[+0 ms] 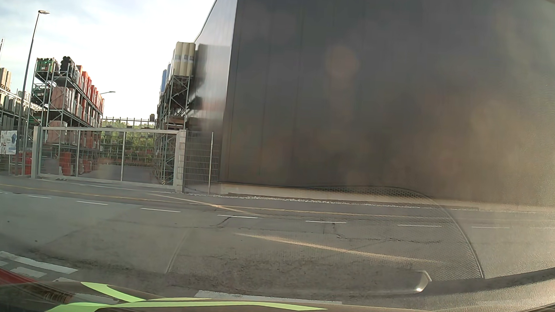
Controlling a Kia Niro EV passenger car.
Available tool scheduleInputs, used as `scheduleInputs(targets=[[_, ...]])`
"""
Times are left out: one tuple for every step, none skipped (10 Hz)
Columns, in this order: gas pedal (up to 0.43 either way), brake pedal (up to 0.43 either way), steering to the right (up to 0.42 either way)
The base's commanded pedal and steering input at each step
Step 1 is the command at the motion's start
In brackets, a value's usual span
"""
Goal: Follow the waypoints while adhering to traffic rules and regulations
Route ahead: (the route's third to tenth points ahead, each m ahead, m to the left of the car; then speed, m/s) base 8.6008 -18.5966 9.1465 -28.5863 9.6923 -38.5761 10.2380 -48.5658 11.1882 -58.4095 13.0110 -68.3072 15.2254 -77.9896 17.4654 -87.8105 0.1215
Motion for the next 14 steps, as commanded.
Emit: scheduleInputs(targets=[[0.0, 0.372, 0.444], [0.0, 0.366, 0.449], [0.067, 0.366, 0.452], [0.079, 0.366, 0.449], [0.008, 0.366, 0.448], [0.0, 0.366, 0.447], [0.0, 0.366, 0.447], [0.0, 0.366, 0.447], [0.0, 0.378, 0.447], [0.0, 0.378, 0.447], [0.0, 0.39, 0.447], [0.0, 0.39, 0.448], [0.0, 0.396, 0.447], [0.0, 0.402, 0.447]])
